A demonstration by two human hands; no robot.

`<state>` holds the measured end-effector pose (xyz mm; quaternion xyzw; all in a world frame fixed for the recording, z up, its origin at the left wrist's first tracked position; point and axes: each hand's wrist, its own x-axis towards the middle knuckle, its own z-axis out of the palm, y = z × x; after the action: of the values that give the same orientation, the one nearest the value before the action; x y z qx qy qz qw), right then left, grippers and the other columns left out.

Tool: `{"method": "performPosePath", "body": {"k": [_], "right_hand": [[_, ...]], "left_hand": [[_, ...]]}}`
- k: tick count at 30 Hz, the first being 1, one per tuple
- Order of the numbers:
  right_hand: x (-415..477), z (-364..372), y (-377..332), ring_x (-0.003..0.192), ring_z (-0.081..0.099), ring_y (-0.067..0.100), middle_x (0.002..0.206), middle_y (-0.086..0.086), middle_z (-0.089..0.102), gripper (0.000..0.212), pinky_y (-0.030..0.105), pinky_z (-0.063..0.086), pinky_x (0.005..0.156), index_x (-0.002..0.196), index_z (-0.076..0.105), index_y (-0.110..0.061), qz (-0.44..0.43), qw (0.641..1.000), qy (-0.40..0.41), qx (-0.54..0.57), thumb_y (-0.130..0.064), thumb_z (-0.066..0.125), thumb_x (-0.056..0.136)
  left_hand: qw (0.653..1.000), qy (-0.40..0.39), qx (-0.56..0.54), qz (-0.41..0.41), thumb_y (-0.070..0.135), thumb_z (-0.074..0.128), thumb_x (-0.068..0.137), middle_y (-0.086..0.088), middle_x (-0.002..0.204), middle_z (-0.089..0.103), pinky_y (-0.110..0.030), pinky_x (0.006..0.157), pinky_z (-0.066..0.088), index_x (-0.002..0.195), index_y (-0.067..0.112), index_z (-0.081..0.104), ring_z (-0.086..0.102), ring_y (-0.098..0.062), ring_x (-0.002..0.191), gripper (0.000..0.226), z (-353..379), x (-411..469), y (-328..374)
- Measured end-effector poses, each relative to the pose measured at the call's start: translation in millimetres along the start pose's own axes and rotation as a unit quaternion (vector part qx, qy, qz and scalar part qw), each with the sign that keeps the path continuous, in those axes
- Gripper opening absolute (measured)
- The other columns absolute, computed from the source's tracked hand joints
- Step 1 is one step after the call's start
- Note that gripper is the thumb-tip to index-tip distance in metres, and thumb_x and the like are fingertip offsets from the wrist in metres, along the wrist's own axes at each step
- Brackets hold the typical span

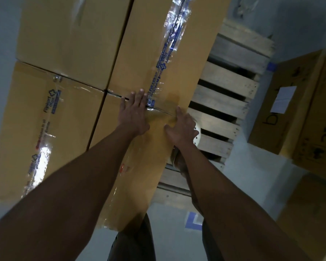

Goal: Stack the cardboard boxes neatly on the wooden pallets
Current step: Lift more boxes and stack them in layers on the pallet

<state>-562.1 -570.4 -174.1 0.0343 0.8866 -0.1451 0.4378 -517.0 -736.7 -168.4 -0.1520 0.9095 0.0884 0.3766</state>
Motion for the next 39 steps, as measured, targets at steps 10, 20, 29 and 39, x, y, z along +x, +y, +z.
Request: {"method": "performPosePath", "body": {"k": [10, 20, 29, 39], "right_hand": [[-128.1, 16.6, 33.9, 0.153, 0.007, 0.034, 0.168, 0.011, 0.005, 0.082, 0.058, 0.016, 0.117, 0.159, 0.016, -0.032, 0.036, 0.999, 0.033, 0.002, -0.045, 0.059, 0.091], [-412.5, 12.0, 115.3, 0.154, 0.002, 0.030, 0.168, 0.007, 0.007, 0.070, 0.061, 0.013, 0.118, 0.154, 0.029, -0.034, -0.006, 0.983, 0.182, -0.033, -0.045, 0.061, 0.092], [-565.1, 50.3, 269.6, 0.153, 0.004, 0.026, 0.167, 0.003, 0.009, 0.063, 0.056, 0.021, 0.115, 0.151, 0.033, -0.038, 0.033, 0.983, 0.174, -0.046, -0.051, 0.056, 0.093], [-669.4, 44.7, 474.9, 0.151, 0.009, 0.026, 0.165, 0.006, 0.015, 0.061, 0.054, 0.023, 0.113, 0.148, 0.041, -0.036, 0.025, 0.965, 0.249, 0.078, -0.049, 0.060, 0.091]], "left_hand": [[1.000, -0.003, -0.027, 0.001, 0.035, 0.060, 0.090, 0.000, 0.169, -0.015, -0.057, 0.124, 0.000, 0.162, 0.024, -0.001, -0.014, -0.026, 0.155, 0.095, 33.1, -147.7, -10.6], [0.991, 0.060, -0.111, 0.037, 0.033, 0.063, 0.089, -0.005, 0.169, -0.014, -0.057, 0.124, 0.000, 0.162, 0.022, -0.002, -0.013, -0.030, 0.155, 0.098, 38.4, -408.8, 28.7], [0.982, 0.121, -0.079, 0.121, 0.038, 0.060, 0.089, -0.005, 0.169, -0.011, -0.060, 0.123, -0.001, 0.162, 0.021, 0.004, -0.013, -0.031, 0.155, 0.094, 81.3, -561.6, 104.6], [0.957, 0.196, -0.039, 0.209, 0.032, 0.065, 0.082, -0.007, 0.170, 0.001, -0.058, 0.123, 0.011, 0.161, 0.025, 0.017, 0.002, -0.032, 0.155, 0.092, 163.4, -689.7, 294.8]]}}
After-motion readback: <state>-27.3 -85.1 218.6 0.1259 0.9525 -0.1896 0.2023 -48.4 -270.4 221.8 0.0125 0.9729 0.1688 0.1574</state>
